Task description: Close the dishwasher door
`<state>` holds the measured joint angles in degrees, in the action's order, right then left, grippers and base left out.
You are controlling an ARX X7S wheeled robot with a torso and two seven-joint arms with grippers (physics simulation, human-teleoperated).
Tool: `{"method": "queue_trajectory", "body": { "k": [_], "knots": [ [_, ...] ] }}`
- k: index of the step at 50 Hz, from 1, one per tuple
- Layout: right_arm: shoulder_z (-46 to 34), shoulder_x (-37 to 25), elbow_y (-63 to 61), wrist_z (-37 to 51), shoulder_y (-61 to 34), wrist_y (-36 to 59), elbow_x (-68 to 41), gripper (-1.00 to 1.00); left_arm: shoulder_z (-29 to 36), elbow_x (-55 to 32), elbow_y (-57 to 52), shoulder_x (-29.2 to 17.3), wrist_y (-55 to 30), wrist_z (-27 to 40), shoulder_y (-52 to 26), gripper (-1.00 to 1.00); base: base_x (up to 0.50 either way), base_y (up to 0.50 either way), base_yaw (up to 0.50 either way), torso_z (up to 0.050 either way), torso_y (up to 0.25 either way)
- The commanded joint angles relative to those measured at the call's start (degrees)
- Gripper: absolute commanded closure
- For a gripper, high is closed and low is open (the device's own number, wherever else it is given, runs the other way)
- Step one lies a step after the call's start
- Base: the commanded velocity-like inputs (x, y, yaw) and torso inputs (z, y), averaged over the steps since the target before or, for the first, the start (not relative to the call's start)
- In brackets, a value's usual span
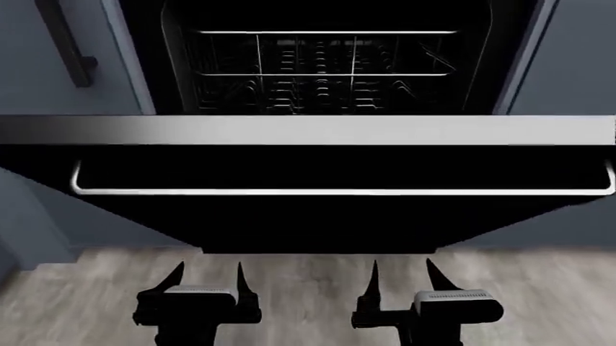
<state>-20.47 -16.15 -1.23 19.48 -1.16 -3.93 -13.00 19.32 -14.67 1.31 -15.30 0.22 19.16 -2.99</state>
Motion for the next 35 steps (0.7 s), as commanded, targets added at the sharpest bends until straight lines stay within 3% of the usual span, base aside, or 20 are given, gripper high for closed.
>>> {"method": "queue_trajectory", "body": {
  "k": [1,35],
  "knots": [
    [-0.1,0.0,0.3,-0.1,-0.2,0.2,-0.8,-1.00,0.2,-0.1,0.0,-0.1,0.1,0.2,0.0,-1.00,0.31,0.04,0.00,0.000,0.000],
    [0.1,-0.1,0.6,0.1,-0.1,-1.1,-2.3,-1.00,0.6,-0.7,0.2,-0.4,0.8,0.7,-0.2,-1.00,0.05,0.00,0.00,0.000,0.000]
  ]
}}
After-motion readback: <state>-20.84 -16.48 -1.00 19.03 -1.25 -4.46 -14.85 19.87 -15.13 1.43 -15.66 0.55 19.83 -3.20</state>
